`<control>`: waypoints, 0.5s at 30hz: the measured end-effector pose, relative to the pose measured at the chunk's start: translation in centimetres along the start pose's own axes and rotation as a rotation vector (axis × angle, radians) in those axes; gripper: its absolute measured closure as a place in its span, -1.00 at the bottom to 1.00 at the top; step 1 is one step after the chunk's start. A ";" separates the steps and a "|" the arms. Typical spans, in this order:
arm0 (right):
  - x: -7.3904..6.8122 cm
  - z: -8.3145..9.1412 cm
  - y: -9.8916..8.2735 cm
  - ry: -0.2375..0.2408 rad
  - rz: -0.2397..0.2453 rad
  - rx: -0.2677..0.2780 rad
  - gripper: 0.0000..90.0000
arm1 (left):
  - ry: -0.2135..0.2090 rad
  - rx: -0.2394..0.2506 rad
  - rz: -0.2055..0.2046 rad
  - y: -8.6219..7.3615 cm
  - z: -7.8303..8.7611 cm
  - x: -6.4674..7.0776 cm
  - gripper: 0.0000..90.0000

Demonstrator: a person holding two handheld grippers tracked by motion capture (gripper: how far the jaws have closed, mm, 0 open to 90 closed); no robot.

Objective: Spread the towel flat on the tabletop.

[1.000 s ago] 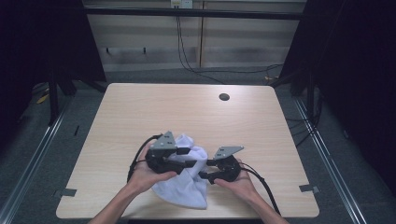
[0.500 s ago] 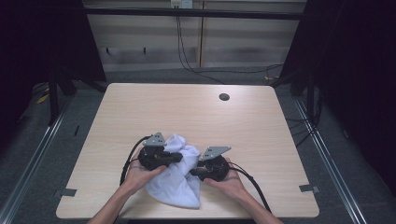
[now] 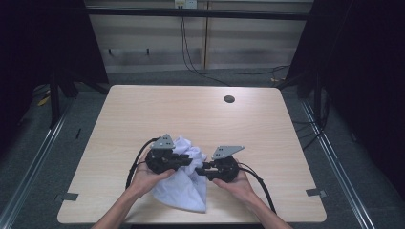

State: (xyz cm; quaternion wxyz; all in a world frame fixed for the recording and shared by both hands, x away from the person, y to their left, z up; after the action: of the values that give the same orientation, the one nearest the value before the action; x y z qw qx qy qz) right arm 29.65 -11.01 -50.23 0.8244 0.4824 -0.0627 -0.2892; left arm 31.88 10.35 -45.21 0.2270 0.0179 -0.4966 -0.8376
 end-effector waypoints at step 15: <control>-0.1 0.1 1.1 0.006 -0.036 0.065 0.89 | -0.009 0.124 0.023 1.4 3.4 -0.6 0.82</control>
State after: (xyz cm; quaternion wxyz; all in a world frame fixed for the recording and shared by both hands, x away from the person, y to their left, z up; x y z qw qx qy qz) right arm 29.99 -10.61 -49.27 0.8033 0.5108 -0.0607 -0.3002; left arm 32.00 12.82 -42.47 0.2326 0.0224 -0.5488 -0.8026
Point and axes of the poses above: each handheld gripper's, and its own axes: z roughly backward along the jaws, y roughly out of its top, x roughly to its right, the point moved 2 cm from there along -z, roughly forward along the jaws, and after that the axes turned 2 degrees about x, right-handed, at the moved point
